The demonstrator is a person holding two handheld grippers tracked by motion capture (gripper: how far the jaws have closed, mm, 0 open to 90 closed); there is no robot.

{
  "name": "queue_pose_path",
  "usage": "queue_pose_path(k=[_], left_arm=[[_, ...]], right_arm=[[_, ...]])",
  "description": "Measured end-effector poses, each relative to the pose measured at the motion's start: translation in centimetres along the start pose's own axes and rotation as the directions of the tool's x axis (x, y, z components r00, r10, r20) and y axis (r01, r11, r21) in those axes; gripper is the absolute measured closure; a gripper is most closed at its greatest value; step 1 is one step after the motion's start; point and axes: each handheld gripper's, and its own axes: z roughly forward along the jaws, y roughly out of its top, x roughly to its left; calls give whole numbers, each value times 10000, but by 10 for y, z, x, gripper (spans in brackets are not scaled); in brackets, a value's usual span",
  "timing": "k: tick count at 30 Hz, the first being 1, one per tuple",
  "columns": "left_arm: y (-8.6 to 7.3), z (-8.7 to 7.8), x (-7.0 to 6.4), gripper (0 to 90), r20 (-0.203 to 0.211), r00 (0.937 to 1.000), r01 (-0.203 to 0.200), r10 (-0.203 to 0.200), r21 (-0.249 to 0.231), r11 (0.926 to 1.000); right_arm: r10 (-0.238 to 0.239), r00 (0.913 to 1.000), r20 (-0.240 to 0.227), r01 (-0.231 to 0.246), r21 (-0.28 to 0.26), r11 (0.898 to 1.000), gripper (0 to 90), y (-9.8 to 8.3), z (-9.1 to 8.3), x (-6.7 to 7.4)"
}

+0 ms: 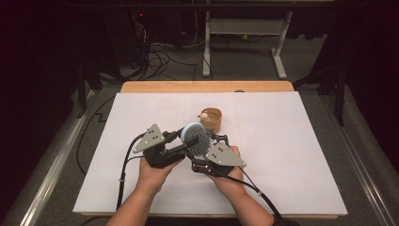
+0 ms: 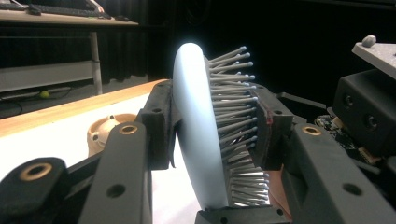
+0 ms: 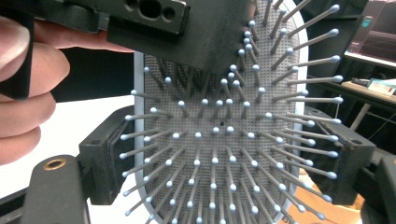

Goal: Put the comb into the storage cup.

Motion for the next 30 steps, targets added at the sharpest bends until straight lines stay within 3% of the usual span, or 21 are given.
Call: queue_pose_path(k=[9, 12, 19, 30], left_arm=[[0, -1, 0, 587, 23, 10000, -50, 50, -11, 10000], [0, -2, 0, 589, 4, 10000, -56, 56, -75, 10000], [2, -5, 3, 590, -108, 9999, -73, 72, -171, 9998], [4, -12, 6, 590, -552, 9979, -364, 348, -290, 9989]], right_arm=[[-32, 10000, 78, 32, 55, 10000, 197, 1, 1, 2], [145, 9998, -123, -143, 126, 9998, 189, 1, 1, 0], [523, 9985, -155, -514, 557, 9971, 7, -2, 5, -5], [720, 9970, -292, -700, 627, 9956, 0, -2, -1, -8]])
